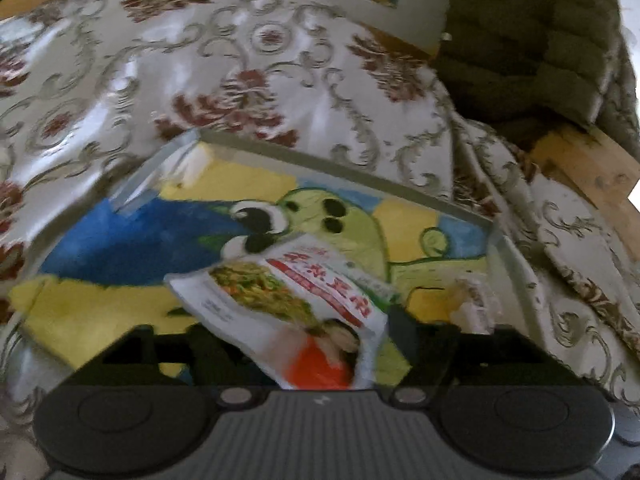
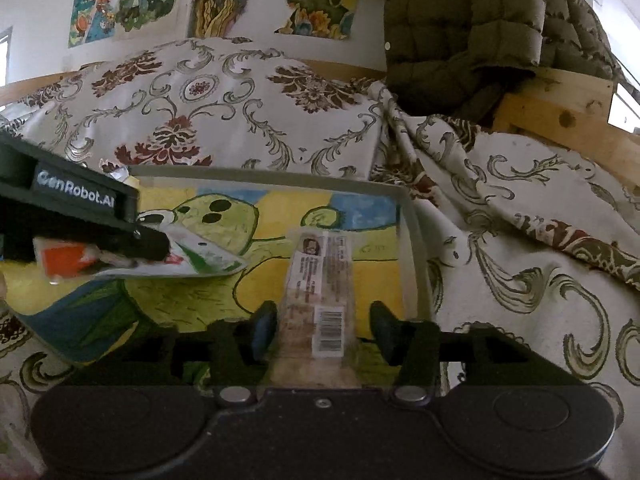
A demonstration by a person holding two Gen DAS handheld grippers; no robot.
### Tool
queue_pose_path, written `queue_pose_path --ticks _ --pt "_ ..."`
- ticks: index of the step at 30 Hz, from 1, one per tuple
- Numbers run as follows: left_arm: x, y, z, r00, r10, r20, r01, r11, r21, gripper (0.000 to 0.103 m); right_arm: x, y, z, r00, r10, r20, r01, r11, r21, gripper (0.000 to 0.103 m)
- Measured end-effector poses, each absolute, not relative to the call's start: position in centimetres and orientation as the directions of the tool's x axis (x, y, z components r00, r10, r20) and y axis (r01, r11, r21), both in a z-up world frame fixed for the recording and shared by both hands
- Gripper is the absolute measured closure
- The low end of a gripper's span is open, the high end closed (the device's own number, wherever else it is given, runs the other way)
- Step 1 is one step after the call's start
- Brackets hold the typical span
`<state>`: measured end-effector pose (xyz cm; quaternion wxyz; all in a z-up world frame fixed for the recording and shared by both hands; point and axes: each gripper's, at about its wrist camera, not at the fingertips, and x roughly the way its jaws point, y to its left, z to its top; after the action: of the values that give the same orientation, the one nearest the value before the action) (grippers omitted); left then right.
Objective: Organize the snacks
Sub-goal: 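Carry both packets over the grey tray and release them inside, then withdraw both tools from the tray back toward the snack pile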
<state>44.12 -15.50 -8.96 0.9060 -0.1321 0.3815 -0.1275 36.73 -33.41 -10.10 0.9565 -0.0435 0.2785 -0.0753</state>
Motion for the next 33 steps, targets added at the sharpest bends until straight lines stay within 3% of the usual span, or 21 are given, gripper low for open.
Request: queue_pose_path --ticks 7,12,24,33 --pt "42.0 -13.3 -7.9 0.679 -0.306 -0.668 0.072 0.933 -0.354 0.008 35.0 -33.6 -7.8 0.849 -0.172 -0.500 0.141 0.985 -0.099 0.023" --pt "39.3 -11.5 -5.7 0.728 -0.284 -0.624 0.063 0.934 -0.351 0.002 32.5 -33.8 -4.9 0.866 -0.166 -0.472 0.165 0.985 -0.045 0.003" --pt "29.3 -8.9 0.9 0.845 -0.213 -0.491 0.100 0.964 -0.246 0.000 23.4 -31.5 2.5 0.918 -0.193 -0.346 0.181 0.981 -0.066 0.001" --pt "22.2 -7.1 2.7 0.862 -0.194 -0.469 0.133 0.978 -0.160 0.000 16.7 -28.8 4.6 0.938 -0.171 -0.301 0.157 0.985 -0.069 0.001"
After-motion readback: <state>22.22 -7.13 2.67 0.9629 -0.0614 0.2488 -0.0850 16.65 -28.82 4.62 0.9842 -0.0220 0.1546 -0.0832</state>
